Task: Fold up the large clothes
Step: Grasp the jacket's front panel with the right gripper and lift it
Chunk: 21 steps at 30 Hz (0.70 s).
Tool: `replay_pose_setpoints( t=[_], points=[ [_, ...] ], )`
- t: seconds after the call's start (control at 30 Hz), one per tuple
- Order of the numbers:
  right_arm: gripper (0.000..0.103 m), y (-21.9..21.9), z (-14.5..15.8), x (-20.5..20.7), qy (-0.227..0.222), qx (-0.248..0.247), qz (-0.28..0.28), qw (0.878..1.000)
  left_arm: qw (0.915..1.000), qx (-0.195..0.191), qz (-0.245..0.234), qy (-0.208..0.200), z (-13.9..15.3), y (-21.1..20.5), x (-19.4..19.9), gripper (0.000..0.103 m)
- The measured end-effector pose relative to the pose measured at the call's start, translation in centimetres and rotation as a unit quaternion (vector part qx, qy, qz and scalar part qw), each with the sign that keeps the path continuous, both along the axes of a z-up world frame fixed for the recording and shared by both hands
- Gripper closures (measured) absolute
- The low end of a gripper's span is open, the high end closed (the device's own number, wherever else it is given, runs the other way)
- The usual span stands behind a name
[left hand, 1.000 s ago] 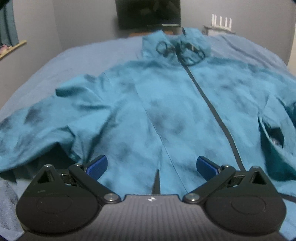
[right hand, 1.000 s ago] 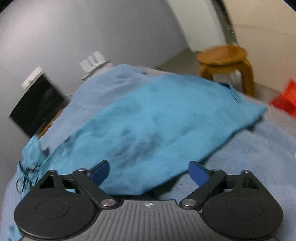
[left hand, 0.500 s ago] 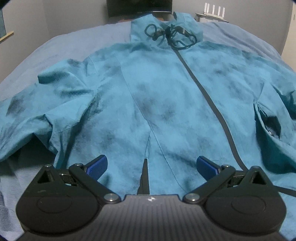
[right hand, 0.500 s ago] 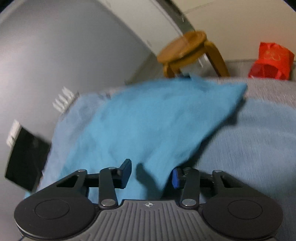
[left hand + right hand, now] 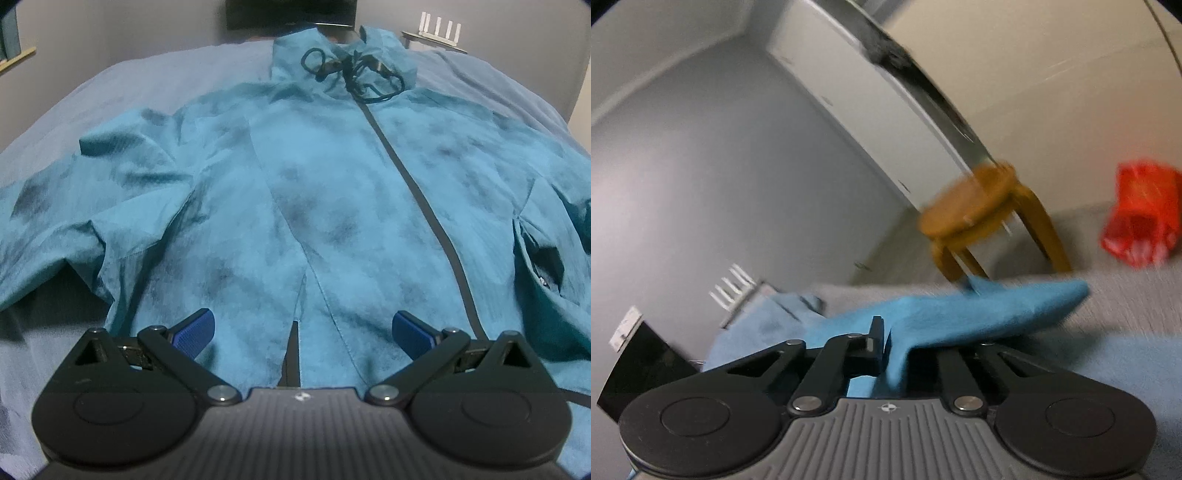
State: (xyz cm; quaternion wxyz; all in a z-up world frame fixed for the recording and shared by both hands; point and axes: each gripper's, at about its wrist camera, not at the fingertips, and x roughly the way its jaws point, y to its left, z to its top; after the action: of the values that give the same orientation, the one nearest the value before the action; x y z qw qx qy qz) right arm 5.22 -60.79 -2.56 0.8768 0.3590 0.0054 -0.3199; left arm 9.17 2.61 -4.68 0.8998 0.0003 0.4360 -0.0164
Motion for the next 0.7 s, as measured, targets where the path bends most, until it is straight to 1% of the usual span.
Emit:
replay_pose_setpoints(
  t=[0.1,0.17,0.23,0.33,0.4,0.43,0.53,0.57,0.6,0.67,0.7],
  points=[
    [0.096,3.8,4.0,1.0,-0.031,-0.076,0.050,0.995,1.0000,0.005,-0.004,-0.007,0.2,-0.2,-0.1,0.000],
    [0.096,7.2,6.5,2.0,-0.050,-0.127,0.097,0.986,0.9999,0.006,-0.006,-0.012,0.3,-0.3,-0.1,0.000],
    [0.097,10.9,8.9,3.1,-0.065,-0.167,0.150,0.972,0.9998,0.008,-0.006,-0.015,0.3,-0.3,-0.1,0.000],
    [0.097,17.3,11.8,5.1,-0.081,-0.222,0.235,0.943,0.9998,0.007,-0.006,-0.018,0.3,-0.2,-0.2,0.000],
    [0.098,22.2,13.1,6.4,-0.074,-0.264,0.295,0.915,0.9998,0.002,-0.005,-0.020,0.3,0.0,-0.1,0.000],
    [0.098,24.8,13.4,7.1,-0.064,-0.287,0.329,0.897,0.9998,0.000,-0.003,-0.020,0.3,0.1,-0.1,0.000],
    [0.097,32.1,12.6,8.3,-0.034,-0.331,0.416,0.846,0.9997,-0.006,0.002,-0.021,0.3,0.5,-0.2,0.000],
    [0.097,34.4,11.6,8.7,-0.021,-0.336,0.449,0.828,0.9997,-0.008,0.003,-0.022,0.3,0.6,-0.2,0.000],
    [0.097,36.2,10.6,9.0,-0.009,-0.339,0.473,0.813,0.9997,-0.010,0.004,-0.021,0.2,0.7,-0.1,0.000],
    [0.097,39.5,7.7,9.4,0.024,-0.332,0.518,0.788,0.9997,-0.014,0.007,-0.021,0.2,1.0,-0.1,0.000],
    [0.098,40.8,6.2,9.7,0.042,-0.324,0.538,0.777,0.9996,-0.015,0.009,-0.021,0.2,1.2,0.0,0.000]
  ],
)
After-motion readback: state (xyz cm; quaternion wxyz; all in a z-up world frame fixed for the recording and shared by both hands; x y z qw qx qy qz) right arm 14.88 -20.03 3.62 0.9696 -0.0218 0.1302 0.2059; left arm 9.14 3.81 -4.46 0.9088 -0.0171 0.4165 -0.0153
